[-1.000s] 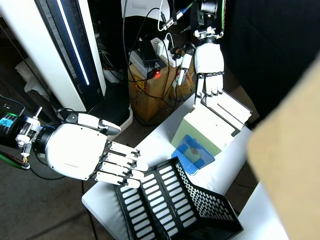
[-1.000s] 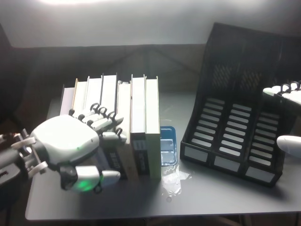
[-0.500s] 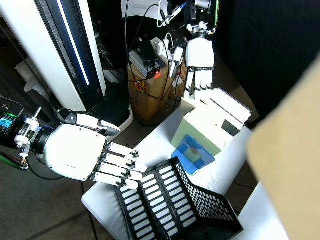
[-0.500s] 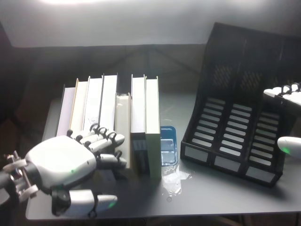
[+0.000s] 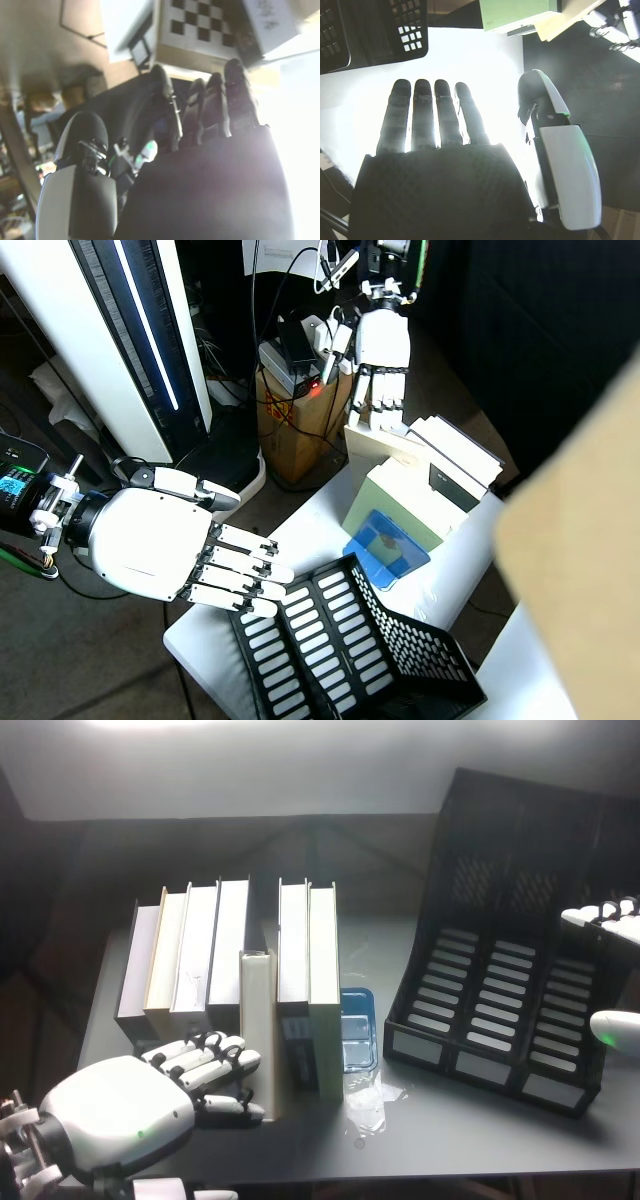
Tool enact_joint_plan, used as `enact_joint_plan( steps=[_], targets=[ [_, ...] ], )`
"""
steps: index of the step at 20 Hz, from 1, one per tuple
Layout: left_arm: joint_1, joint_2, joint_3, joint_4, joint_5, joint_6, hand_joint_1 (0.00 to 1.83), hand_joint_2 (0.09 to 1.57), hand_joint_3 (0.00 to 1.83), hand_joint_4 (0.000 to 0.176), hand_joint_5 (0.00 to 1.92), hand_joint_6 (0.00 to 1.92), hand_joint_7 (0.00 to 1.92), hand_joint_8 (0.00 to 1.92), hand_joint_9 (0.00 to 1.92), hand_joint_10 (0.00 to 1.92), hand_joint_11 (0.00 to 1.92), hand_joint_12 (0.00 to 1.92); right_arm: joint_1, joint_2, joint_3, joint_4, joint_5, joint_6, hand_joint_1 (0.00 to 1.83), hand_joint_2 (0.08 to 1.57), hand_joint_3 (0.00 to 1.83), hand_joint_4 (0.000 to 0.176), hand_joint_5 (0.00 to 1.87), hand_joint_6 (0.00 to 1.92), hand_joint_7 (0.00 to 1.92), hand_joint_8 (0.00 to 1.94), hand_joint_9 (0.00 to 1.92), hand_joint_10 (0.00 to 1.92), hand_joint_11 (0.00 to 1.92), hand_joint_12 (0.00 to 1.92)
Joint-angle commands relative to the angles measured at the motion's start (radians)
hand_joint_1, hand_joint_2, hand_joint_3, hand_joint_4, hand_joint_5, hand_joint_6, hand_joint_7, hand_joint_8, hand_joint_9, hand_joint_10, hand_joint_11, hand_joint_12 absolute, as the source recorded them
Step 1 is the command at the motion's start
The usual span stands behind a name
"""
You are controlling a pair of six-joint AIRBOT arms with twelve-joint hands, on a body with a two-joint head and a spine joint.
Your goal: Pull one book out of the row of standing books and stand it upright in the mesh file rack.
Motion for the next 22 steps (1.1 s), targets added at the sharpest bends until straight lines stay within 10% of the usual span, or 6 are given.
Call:
enact_joint_plan(
  steps=[1, 11, 19, 22],
  targets=[
    [0.007, -0.002, -0.006, 0.004, -0.049, -0.004, 0.31, 1.28, 0.01, 0.0, 0.6, 0.01, 0.0, 0.0, 0.0, 0.0, 0.0, 0.0, -0.001, 0.0, 0.003, 0.004, 0.114, 0.006, 0.3, 1.33, 0.0, 0.0, 0.0, 0.0, 0.0, 0.0, 0.0, 0.0, 0.0, 0.0],
    [0.038, -0.009, -0.021, 0.068, -0.044, -0.08, 0.49, 1.36, 0.01, 0.0, 0.63, 0.0, 0.0, 0.0, 0.0, 0.0, 0.0, 0.0, -0.002, 0.0, 0.004, 0.004, 0.111, 0.006, 0.31, 1.34, 0.0, 0.0, 0.0, 0.0, 0.0, 0.0, 0.0, 0.0, 0.0, 0.0],
    [0.038, 0.085, -0.065, 0.041, -0.224, -0.057, 0.13, 1.44, 0.01, 0.0, 0.37, 0.0, 0.0, 0.0, 0.0, 0.0, 0.0, 0.0, -0.002, 0.0, 0.004, 0.005, 0.111, 0.01, 0.35, 1.34, 0.0, 0.0, 0.0, 0.0, 0.0, 0.0, 0.0, 0.0, 0.0, 0.0],
    [0.038, 0.116, -0.076, 0.03, -0.302, -0.048, 0.0, 1.46, 0.02, 0.035, 0.22, 0.0, 0.0, 0.0, 0.0, 0.0, 0.0, 0.0, -0.002, 0.0, 0.001, -0.005, 0.111, 0.011, 0.32, 1.34, 0.0, 0.0, 0.0, 0.0, 0.0, 0.0, 0.0, 0.0, 0.0, 0.0]
  ],
)
